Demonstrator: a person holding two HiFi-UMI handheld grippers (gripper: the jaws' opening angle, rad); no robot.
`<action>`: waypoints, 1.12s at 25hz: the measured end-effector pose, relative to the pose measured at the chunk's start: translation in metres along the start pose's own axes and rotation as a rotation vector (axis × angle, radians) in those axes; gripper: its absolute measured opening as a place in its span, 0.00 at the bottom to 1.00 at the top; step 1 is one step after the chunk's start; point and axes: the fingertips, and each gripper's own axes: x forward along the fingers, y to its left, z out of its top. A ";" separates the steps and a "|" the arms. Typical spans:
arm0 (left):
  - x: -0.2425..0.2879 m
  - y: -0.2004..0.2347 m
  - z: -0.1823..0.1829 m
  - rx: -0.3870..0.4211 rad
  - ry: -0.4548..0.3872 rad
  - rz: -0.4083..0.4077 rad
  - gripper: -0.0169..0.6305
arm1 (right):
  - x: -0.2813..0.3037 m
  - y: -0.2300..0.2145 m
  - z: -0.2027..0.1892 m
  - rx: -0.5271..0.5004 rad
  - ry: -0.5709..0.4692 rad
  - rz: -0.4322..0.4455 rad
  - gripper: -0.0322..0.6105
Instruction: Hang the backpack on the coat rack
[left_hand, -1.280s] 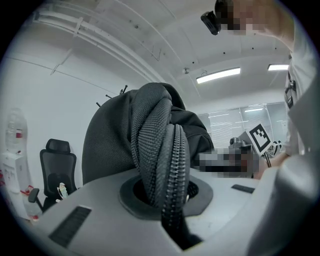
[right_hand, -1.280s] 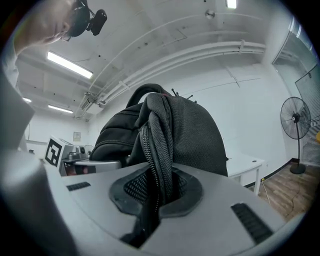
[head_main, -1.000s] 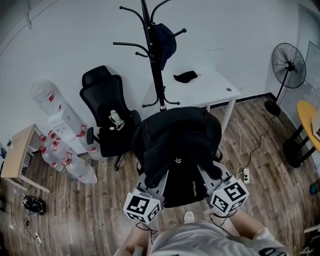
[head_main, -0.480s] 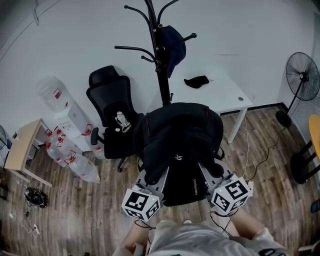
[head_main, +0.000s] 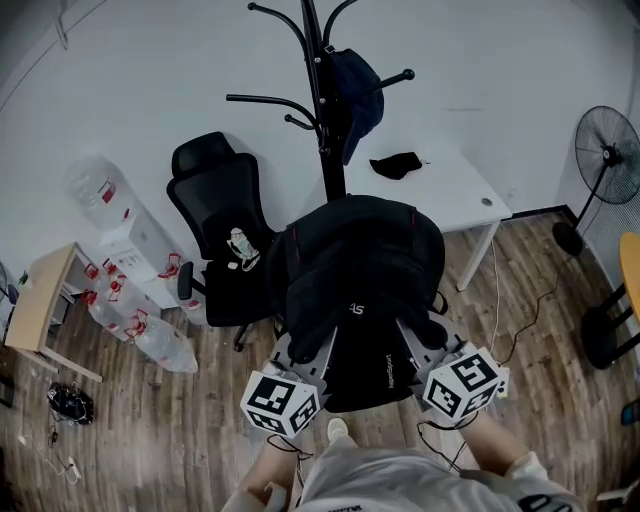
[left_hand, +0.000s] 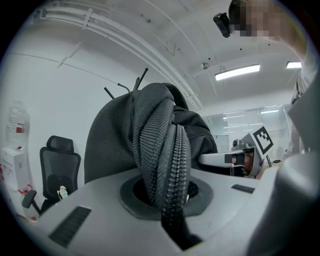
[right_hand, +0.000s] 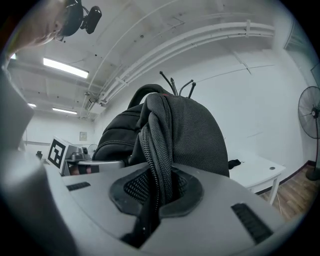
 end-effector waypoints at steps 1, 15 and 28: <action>0.004 0.007 0.001 -0.004 0.000 -0.006 0.07 | 0.007 -0.002 0.001 0.000 0.000 -0.004 0.11; 0.068 0.101 0.018 -0.068 0.011 -0.091 0.07 | 0.104 -0.035 0.020 0.024 0.004 -0.086 0.11; 0.105 0.144 0.011 -0.120 0.048 -0.121 0.07 | 0.150 -0.060 0.015 0.071 0.030 -0.127 0.11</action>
